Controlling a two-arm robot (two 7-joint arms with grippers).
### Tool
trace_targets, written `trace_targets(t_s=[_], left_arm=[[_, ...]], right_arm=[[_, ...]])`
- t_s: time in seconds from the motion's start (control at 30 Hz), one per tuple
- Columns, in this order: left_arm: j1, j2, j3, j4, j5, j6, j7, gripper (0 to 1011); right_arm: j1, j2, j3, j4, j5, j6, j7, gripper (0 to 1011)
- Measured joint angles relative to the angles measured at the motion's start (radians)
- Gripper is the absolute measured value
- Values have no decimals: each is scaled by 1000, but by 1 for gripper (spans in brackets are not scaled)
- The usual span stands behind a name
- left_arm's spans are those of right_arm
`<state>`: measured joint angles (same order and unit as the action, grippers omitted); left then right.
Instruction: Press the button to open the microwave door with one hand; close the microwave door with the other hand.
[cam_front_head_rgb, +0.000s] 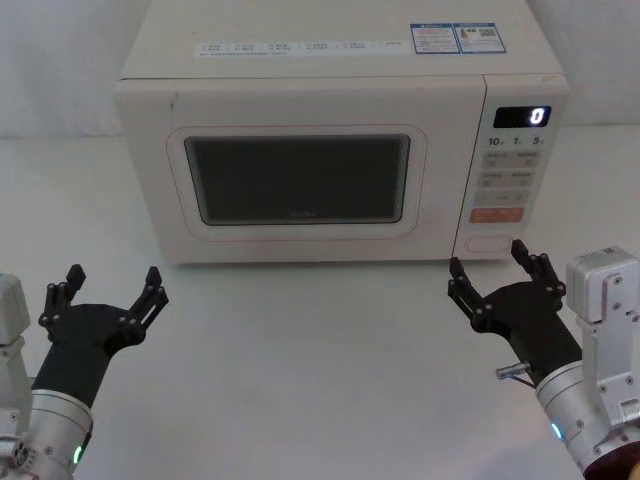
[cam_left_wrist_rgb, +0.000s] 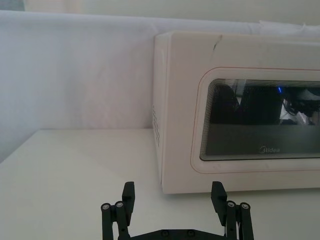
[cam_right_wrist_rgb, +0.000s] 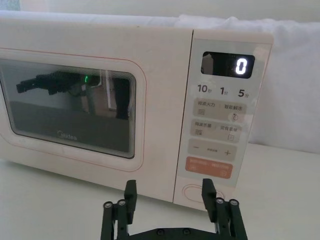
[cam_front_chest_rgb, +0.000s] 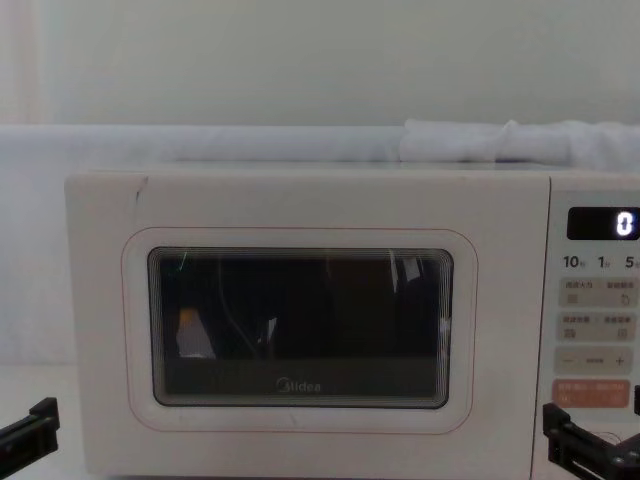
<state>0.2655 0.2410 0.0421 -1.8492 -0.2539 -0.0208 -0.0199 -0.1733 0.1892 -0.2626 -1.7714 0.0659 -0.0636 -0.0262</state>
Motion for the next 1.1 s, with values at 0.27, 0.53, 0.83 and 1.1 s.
trace_targets(t_s=[0.27, 0.53, 0.83, 1.1], left_arm=[[0, 0, 0, 0, 0, 0, 0, 1001], [0, 0, 0, 0, 0, 0, 0, 1001], [0, 0, 0, 0, 0, 0, 0, 1001], [0, 0, 0, 0, 0, 0, 0, 1001]], right_arm=[[0, 0, 0, 0, 0, 0, 0, 637], [0, 0, 0, 0, 0, 0, 0, 393], [0, 0, 0, 0, 0, 0, 0, 121], [0, 0, 0, 0, 0, 0, 0, 0]])
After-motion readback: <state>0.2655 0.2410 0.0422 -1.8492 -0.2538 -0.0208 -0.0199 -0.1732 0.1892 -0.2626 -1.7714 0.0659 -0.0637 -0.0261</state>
